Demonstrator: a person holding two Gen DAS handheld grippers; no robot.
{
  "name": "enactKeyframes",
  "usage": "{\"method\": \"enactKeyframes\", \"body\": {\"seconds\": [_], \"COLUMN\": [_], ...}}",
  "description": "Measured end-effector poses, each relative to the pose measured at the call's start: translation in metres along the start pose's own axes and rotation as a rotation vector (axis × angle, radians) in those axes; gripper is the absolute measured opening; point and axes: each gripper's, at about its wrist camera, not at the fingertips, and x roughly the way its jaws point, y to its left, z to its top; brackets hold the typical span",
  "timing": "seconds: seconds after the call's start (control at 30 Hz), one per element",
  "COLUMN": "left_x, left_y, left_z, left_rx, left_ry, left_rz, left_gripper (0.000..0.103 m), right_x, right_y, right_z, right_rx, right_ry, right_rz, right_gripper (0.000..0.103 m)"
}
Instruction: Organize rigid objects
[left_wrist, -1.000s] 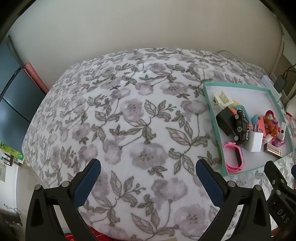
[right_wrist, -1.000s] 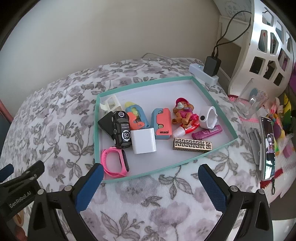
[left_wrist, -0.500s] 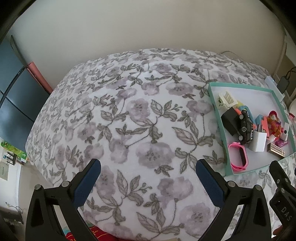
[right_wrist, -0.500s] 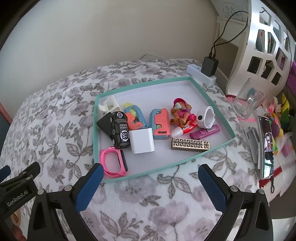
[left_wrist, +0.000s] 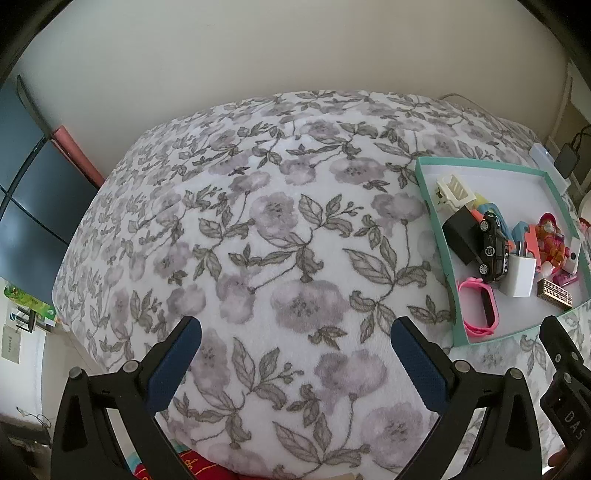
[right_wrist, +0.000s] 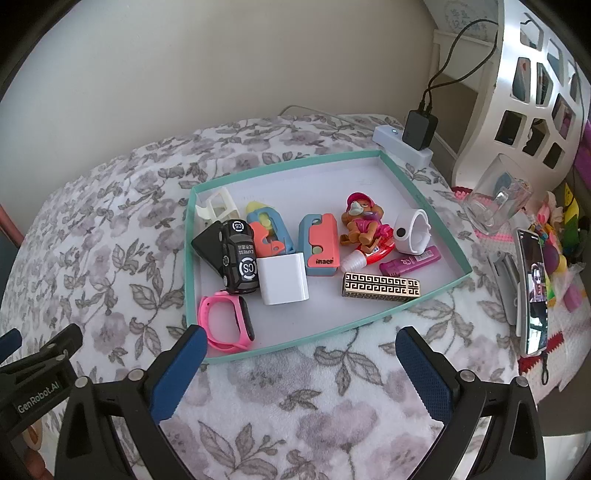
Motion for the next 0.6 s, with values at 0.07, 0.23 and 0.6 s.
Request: {"method": "enactKeyframes", "body": {"seconds": [0.07,0.23,0.6], "left_x": [0.0002,0.0005,0.0013], "left_y": [-0.0001,0.0,-0.0006], "left_z": [0.0001,0.0,0.0005], "left_rx": [0.0,0.001,-0.001], "left_ry": [0.0,0.001,0.002], "left_rz": [0.0,0.0,0.001], "left_gripper": [0.102,0.102,0.102], "right_x": [0.0014,0.003,0.0032], "right_y": [0.0003,0.0005,0.0007], "right_z": [-0.0003,-0.0002,0.0], "right_rx": [-0.002,-0.005,-0.007], "right_ry": [0.001,0.001,0.002], "right_rz": [-0.002,-0.003,-0.004], "right_gripper": [0.103,0.103,0.103]}}
